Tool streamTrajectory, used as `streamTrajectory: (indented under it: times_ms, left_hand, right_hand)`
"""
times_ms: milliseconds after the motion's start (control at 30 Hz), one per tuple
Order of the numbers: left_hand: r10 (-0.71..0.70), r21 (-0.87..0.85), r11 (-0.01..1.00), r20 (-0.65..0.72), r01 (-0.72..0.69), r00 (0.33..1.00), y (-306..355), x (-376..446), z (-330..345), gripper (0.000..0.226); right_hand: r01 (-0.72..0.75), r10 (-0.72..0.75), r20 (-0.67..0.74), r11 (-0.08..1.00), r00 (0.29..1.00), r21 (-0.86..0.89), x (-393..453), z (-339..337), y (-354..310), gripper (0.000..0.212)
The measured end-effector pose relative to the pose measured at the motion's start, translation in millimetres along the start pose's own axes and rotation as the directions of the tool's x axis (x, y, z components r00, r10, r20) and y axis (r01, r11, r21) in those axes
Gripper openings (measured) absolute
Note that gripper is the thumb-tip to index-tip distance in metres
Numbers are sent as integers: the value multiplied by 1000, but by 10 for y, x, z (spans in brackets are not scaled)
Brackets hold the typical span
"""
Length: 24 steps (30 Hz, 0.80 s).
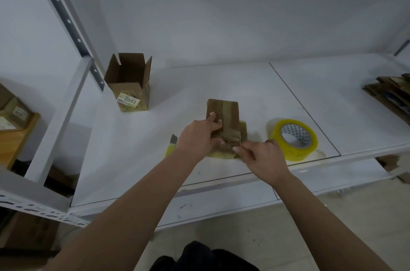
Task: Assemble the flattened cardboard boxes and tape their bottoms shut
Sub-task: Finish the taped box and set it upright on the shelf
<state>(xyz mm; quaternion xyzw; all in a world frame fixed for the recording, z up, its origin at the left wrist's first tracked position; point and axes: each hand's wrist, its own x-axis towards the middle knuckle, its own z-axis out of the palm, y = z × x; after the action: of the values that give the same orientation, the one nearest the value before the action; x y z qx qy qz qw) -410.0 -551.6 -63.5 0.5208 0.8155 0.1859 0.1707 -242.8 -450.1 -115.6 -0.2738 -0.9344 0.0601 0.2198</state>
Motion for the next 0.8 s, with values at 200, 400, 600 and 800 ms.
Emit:
streamTrajectory:
  times_ms: [200, 400, 600, 800]
  left_hand:
    - [6, 1, 1000, 22, -6, 1000, 12, 7, -28, 59]
    - [22, 74, 997, 79, -28, 997, 40, 30, -68, 57]
    - [13, 45, 999, 87, -17, 996, 20, 32, -82, 57]
    - [8, 55, 998, 85, -12, 996, 27, 23, -77, 57]
  right_hand:
    - [-55, 71, 340, 997, 938, -57, 214, -170, 72, 47]
    - [-125, 184, 295, 970, 938, -208, 537, -329, 158, 67]
    - [-112, 176, 323, 972, 930, -206, 653, -359, 191, 65]
    - [-203, 237, 312, 970, 920, -137, 650, -320, 179, 53]
